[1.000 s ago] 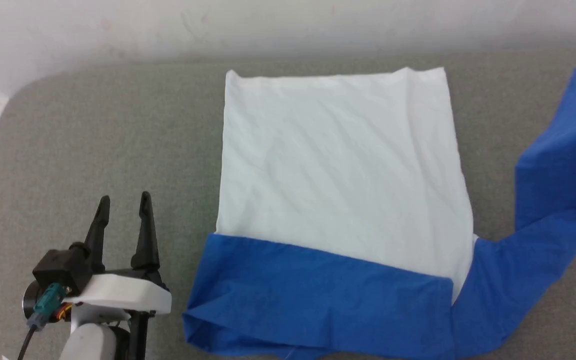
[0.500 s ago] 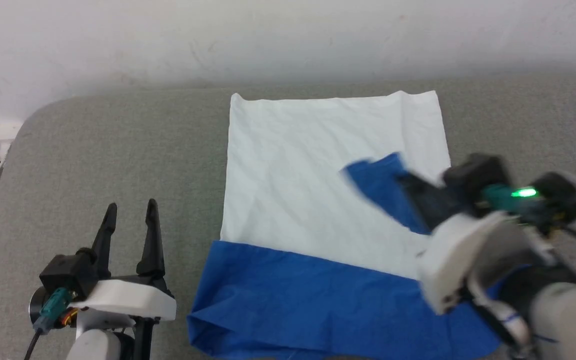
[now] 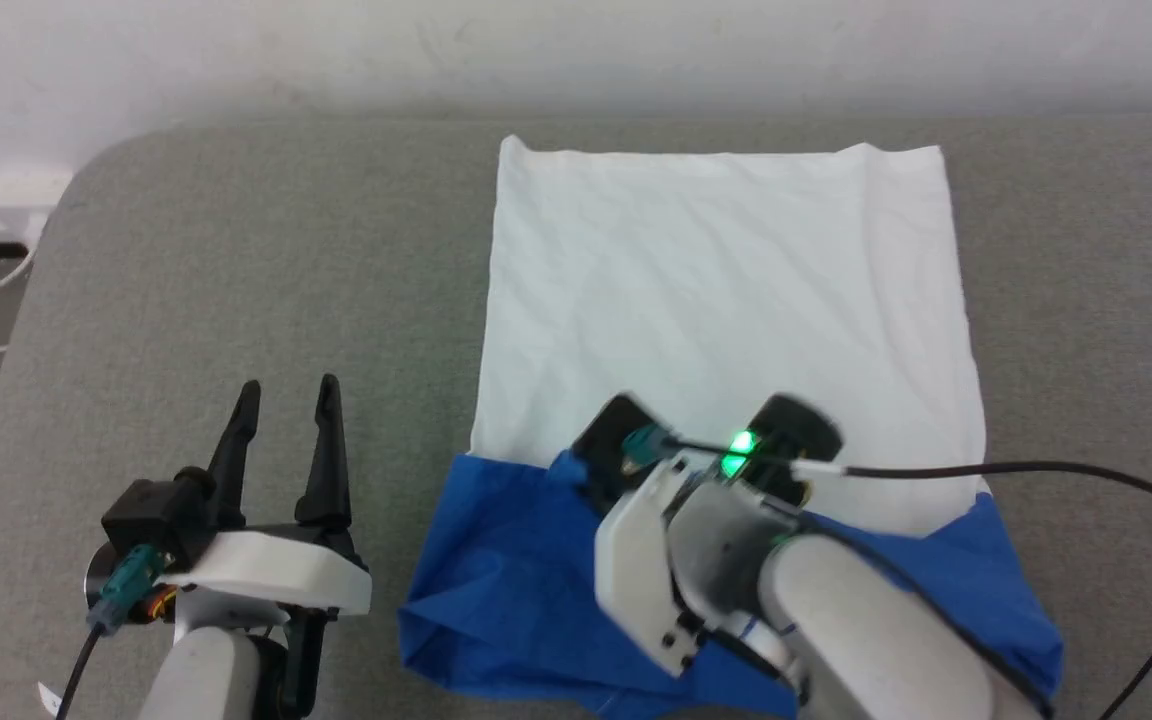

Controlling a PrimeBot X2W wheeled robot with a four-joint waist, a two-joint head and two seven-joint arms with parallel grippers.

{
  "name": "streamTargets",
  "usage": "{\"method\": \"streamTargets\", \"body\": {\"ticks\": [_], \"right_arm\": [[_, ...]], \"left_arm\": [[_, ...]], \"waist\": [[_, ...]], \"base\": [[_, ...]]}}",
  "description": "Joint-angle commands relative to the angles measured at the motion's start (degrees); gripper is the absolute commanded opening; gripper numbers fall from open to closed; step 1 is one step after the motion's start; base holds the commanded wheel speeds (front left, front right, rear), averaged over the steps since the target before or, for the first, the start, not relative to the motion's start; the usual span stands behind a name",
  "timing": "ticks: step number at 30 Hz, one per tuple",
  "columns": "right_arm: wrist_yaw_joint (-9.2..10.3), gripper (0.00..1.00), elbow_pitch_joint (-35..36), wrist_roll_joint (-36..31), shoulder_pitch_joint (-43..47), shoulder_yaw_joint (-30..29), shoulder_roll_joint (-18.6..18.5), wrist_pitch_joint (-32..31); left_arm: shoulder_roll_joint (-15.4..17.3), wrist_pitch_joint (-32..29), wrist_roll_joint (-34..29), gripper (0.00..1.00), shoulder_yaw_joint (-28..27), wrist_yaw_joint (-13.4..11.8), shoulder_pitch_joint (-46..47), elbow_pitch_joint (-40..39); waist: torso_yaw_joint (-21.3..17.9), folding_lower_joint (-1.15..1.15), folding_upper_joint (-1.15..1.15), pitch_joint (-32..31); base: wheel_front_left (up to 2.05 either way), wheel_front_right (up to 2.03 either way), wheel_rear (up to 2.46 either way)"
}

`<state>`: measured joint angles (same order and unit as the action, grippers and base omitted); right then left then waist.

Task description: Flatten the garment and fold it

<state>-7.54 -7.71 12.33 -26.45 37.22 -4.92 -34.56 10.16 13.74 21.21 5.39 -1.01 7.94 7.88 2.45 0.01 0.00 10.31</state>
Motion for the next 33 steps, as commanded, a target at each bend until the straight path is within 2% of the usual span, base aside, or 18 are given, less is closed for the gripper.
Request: {"method": "streamTargets", "body": {"ticks": [1, 6, 10, 11, 12, 13, 18, 21, 28, 33], "right_arm": [[0.05, 0.00, -2.4, 1.2, -1.2, 2.4, 0.3, 0.1], [0.05, 0.00, -8.1, 4.2, -2.3, 7.5, -0.6, -0.8], [0.05, 0.02, -9.9, 7.1, -2.7, 8.7, -1.6, -1.0], [0.05, 0.23, -9.9, 7.9, -2.7, 8.9, -1.7, -0.9], [0.05, 0.78, -9.6, 8.9, -2.5, 8.9, -1.9, -0.7], [0.05, 1.00, -9.2, 9.9, -2.3, 8.5, -2.1, -0.4], [0.05, 1.00, -4.0, 13.0, 0.1, 2.9, -2.8, 4.1], [0.05, 1.00, 0.8, 12.9, 3.0, -3.0, -2.8, 8.0], [0.05, 1.00, 11.7, 8.8, 12.8, -18.1, -1.1, 16.6], [0.05, 1.00, 14.6, 4.5, 16.3, -23.6, -0.9, 20.4]], "left_arm": [[-0.1, 0.5, 0.3, 1.00, 0.0, 0.5, 1.1, 0.8], [-0.7, 0.9, 0.2, 1.00, 0.1, 1.2, 2.2, 2.6], [-1.0, 1.1, 0.0, 1.00, 0.1, 1.8, 2.6, 3.9], [-1.1, 1.1, 0.0, 1.00, 0.0, 1.9, 2.6, 4.2], [-1.1, 1.2, -0.1, 1.00, 0.0, 2.1, 2.5, 4.5], [-1.2, 1.2, -0.1, 1.00, -0.1, 2.3, 2.5, 4.8], [-1.1, 1.2, -0.4, 1.00, -0.6, 2.8, 1.9, 5.6], [-0.9, 1.2, -0.8, 1.00, -0.8, 3.1, 1.3, 5.6], [-0.2, 1.2, -1.6, 1.00, -0.6, 3.5, 1.7, 5.5], [0.9, 0.2, -2.0, 1.00, 0.0, 4.1, 5.2, 5.3]], "waist": [[1.6, -0.01, 0.00, 1.5], [2.5, -0.01, 0.00, 2.0], [2.4, -0.01, 0.00, 1.7], [2.2, -0.01, 0.00, 1.5], [2.1, -0.01, 0.00, 1.3], [1.9, -0.01, 0.00, 1.0], [0.5, -0.01, 0.00, -0.9], [-0.5, -0.01, 0.00, -1.9], [-3.7, -0.01, 0.00, -2.3], [-6.0, -0.01, 0.00, -0.1]], "base": [[0.00, 0.00, 0.00], [0.00, 0.00, 0.00], [0.00, 0.00, 0.00], [0.00, 0.00, 0.00], [0.00, 0.00, 0.00], [0.00, 0.00, 0.00], [0.00, 0.00, 0.00], [0.00, 0.00, 0.00], [0.00, 0.00, 0.00], [0.00, 0.00, 0.00]]}}
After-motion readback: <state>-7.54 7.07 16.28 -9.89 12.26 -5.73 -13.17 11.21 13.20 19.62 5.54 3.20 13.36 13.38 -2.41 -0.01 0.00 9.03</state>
